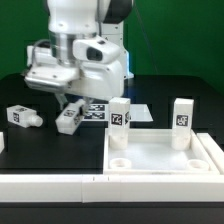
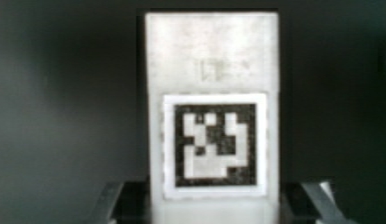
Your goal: Assemble square table
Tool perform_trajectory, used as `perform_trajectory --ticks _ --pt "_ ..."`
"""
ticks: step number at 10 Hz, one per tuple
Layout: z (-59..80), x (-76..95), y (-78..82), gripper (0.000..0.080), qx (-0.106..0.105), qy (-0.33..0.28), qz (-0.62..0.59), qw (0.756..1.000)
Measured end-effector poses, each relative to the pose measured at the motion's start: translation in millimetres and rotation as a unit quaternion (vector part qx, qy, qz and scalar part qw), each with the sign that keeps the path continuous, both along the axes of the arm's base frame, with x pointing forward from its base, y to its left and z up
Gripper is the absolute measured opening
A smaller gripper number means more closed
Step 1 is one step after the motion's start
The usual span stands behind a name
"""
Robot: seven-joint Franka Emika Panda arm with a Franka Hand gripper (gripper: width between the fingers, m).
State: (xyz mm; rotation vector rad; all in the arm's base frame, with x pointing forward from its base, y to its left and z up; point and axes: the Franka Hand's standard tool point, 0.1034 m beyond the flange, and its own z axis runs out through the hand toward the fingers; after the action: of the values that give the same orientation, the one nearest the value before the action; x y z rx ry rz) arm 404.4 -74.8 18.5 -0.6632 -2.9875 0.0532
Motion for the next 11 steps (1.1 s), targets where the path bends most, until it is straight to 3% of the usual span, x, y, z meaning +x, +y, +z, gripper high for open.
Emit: perform_trajectory --ticks 1,5,6,7,8,11 --pt "-3.5 1.5 6.7 0.0286 0.002 0.002 -0.015 1.000" --pt "-8.0 1.5 5.7 0.0291 0.001 0.013 -0.025 1.000" --pt "-8.2 1.3 5.6 0.0490 0.000 0.013 -0.041 0.999" --pt "-7.2 1.8 4.6 0.0490 -0.001 0.012 -0.042 0.999" --pt "6.4 6.9 1.3 0.0624 -0.011 -0.002 -0.076 0.997" --pt "56.8 17.6 -0.2 0.0647 -0.047 -0.045 -0.247 0.967"
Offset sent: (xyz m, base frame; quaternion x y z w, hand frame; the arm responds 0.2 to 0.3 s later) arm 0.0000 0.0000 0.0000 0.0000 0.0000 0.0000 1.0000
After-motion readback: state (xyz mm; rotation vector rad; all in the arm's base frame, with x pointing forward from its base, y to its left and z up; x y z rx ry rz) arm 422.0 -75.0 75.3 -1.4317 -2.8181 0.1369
